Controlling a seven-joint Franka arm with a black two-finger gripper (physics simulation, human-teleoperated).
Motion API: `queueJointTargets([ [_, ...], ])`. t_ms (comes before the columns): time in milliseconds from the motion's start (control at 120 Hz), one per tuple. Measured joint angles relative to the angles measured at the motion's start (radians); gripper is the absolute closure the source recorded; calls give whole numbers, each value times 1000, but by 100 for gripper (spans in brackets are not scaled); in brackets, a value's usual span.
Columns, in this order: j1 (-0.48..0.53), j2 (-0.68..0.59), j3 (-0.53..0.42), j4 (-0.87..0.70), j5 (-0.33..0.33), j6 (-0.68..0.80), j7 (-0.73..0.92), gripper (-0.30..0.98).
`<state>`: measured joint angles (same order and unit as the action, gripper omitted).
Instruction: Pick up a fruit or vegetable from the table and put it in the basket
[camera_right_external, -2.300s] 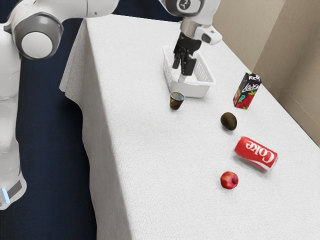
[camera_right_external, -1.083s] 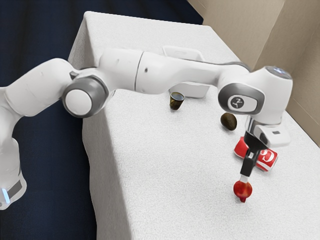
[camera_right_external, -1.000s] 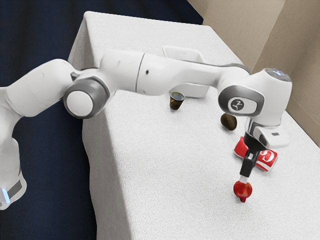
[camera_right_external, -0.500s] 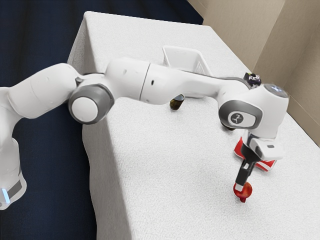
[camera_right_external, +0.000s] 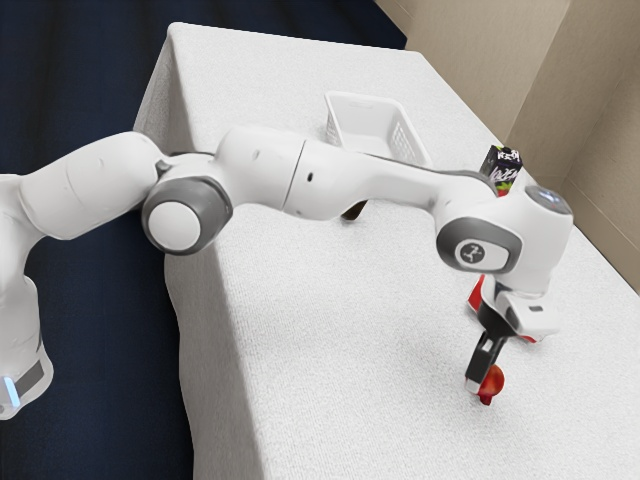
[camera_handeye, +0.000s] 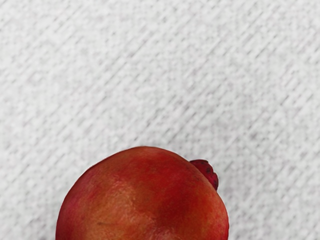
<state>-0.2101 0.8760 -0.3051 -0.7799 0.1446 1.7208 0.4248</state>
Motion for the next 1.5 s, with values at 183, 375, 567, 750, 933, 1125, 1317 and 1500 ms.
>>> queueJointTargets([
  [183, 1, 4, 1, -4, -24, 20, 6, 0],
  [375, 2, 17, 23, -15, -43, 49, 10, 0],
  [567, 1, 22, 24, -20, -56, 76, 13, 0],
  [750, 1, 21, 25, -34, -66, 95, 15, 16],
  [933, 2, 20, 28, -40, -68, 113, 18, 36],
  [1125, -1, -127, 28, -39, -55, 65, 18, 39],
  [1317, 10, -455, 50, -171, 3, -150, 1, 37],
  [1500, 146, -705, 150, -352, 23, -289, -13, 37],
])
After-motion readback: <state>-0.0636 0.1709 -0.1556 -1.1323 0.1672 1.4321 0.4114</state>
